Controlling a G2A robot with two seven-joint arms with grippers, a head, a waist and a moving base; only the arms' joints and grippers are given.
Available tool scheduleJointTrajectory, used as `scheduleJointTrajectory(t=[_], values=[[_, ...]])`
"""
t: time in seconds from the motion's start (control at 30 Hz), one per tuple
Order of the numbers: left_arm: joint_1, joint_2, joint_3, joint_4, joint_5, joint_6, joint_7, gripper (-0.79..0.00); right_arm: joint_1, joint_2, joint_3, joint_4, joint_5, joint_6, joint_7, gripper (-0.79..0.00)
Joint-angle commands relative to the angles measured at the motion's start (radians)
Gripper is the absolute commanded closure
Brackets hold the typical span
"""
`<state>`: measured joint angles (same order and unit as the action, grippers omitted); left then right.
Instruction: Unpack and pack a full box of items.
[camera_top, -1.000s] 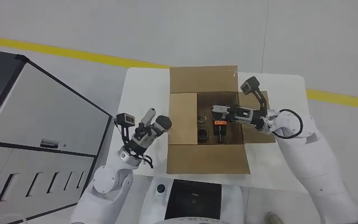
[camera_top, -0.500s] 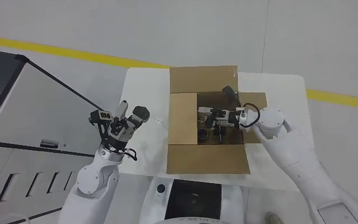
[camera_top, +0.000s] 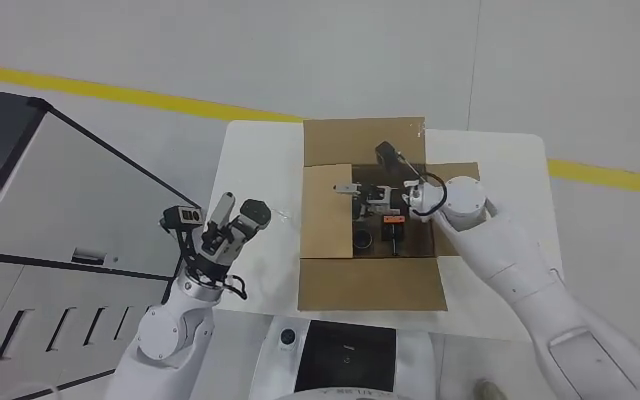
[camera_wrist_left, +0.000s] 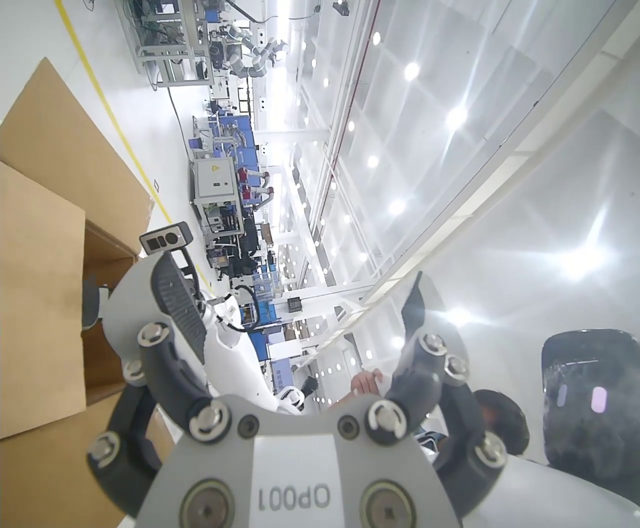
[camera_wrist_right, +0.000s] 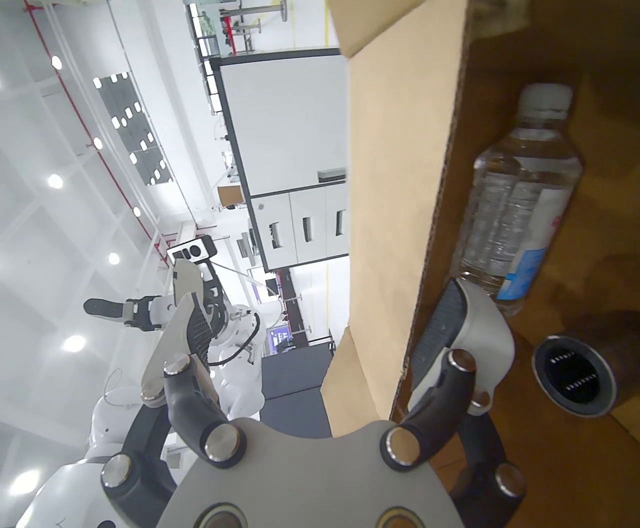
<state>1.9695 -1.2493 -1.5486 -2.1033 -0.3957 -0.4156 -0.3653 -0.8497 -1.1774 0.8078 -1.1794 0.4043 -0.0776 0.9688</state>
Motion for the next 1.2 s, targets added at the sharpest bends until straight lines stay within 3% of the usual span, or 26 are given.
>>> scheduleJointTrajectory(t=[0.0, 0.2, 0.6, 0.7, 0.9, 1.1, 1.17], values=[[0.005, 0.001, 0.004, 0.001, -0.003, -0.008, -0.02, -0.785, 0.013, -0.006, -0.004, -0.005, 0.005, -0.015, 0.005, -0.736], [0.015, 0.002, 0.024, -0.001, 0.011, -0.041, -0.066, -0.785, 0.048, -0.028, -0.021, -0.023, 0.039, -0.047, 0.013, -0.696], [0.033, 0.006, 0.104, -0.004, 0.156, -0.138, -0.147, -0.785, 0.137, -0.101, -0.106, 0.067, 0.097, -0.087, -0.004, -0.711], [0.033, 0.006, 0.139, 0.01, 0.216, -0.154, -0.154, -0.785, 0.147, -0.117, -0.116, 0.1, 0.126, -0.107, 0.003, -0.745], [0.029, 0.004, 0.225, 0.033, 0.302, -0.154, -0.138, -0.785, 0.168, -0.145, -0.133, 0.165, 0.149, -0.133, 0.019, -0.745], [-0.003, 0.005, 0.262, 0.079, 0.319, -0.128, -0.136, -0.785, 0.183, -0.161, -0.129, 0.215, 0.159, -0.153, 0.034, -0.739], [-0.011, 0.003, 0.264, 0.101, 0.322, -0.096, -0.087, -0.785, 0.184, -0.166, -0.131, 0.225, 0.158, -0.158, 0.037, -0.739]])
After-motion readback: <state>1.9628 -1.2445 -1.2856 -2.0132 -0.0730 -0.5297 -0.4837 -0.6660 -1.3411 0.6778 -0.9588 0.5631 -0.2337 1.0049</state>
